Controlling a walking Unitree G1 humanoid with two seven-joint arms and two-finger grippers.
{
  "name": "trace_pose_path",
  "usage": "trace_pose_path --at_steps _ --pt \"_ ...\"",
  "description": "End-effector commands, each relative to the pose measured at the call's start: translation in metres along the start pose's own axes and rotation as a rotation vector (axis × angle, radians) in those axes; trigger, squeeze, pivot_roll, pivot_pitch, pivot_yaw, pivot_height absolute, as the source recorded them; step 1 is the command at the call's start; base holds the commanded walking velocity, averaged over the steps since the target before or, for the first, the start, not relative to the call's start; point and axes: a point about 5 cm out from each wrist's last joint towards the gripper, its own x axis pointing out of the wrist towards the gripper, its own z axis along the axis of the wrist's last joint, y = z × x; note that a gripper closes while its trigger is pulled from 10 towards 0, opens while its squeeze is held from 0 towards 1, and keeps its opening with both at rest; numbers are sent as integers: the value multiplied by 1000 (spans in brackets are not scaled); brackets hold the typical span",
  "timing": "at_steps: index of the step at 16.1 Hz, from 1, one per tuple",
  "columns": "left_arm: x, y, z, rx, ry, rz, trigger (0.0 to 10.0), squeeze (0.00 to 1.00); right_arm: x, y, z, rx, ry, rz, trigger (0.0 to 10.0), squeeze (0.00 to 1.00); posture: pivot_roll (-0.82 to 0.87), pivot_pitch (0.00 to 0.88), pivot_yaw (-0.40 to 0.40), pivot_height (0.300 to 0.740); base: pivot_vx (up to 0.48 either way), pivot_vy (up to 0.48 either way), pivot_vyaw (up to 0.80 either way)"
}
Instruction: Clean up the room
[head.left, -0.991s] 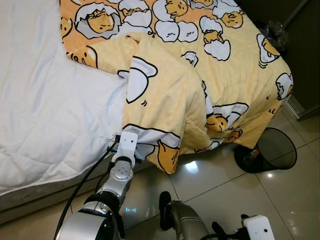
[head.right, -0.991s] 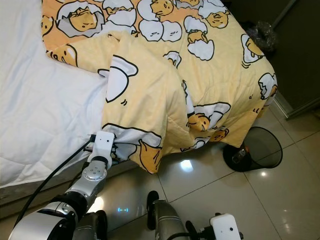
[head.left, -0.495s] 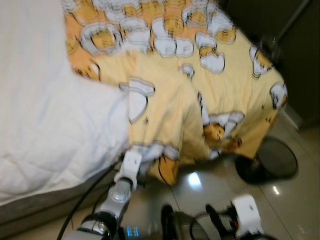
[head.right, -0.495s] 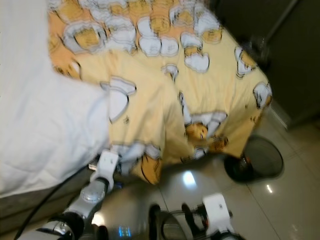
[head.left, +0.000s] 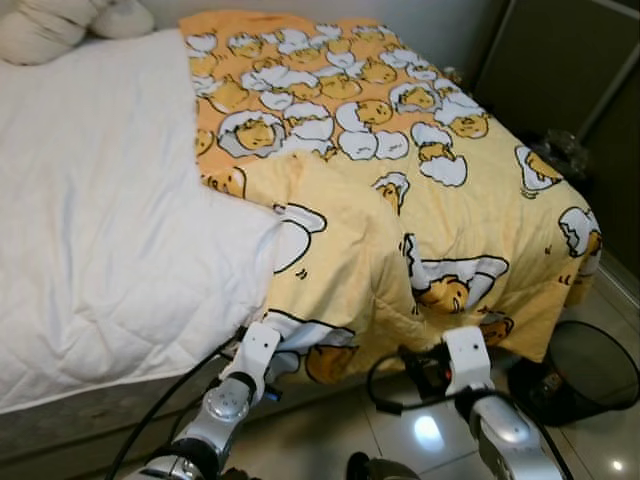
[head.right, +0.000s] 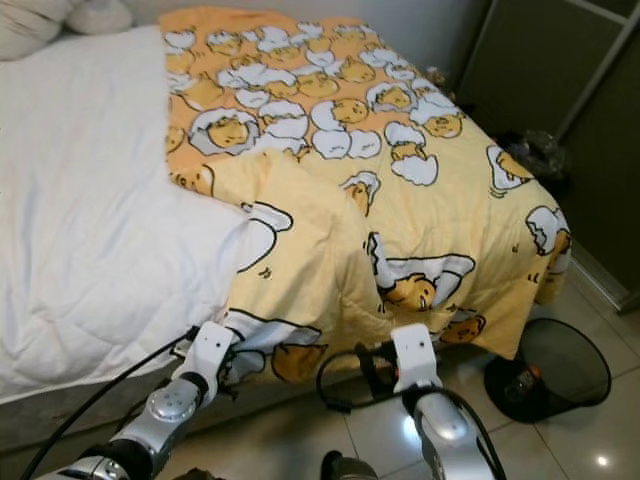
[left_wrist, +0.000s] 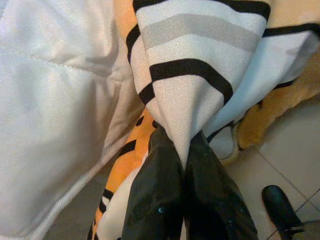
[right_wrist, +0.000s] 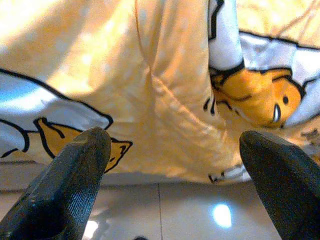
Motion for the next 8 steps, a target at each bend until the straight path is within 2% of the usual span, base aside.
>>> trace_pose_path --at_steps 1,3,6,8 --pt "4 2 11 1 -26 0 10000 0 -2 -2 -5 9 7 -13 10000 0 3 0 -31 740 -341 0 0" --pt "4 1 9 2 -11 -7 10000 0 -2 -3 -7 9 6 -13 10000 0 -10 0 -25 740 -412 0 0" --pt "1 -4 0 9 17 -27 10000 0 -4 -5 -10 7 7 -9 10000 0 -31 0 -24 740 0 0 0" --pt "0 -18 -3 50 25 -114 10000 0 -6 -7 -13 3 17 4 10000 0 -32 0 -33 740 0 0 0"
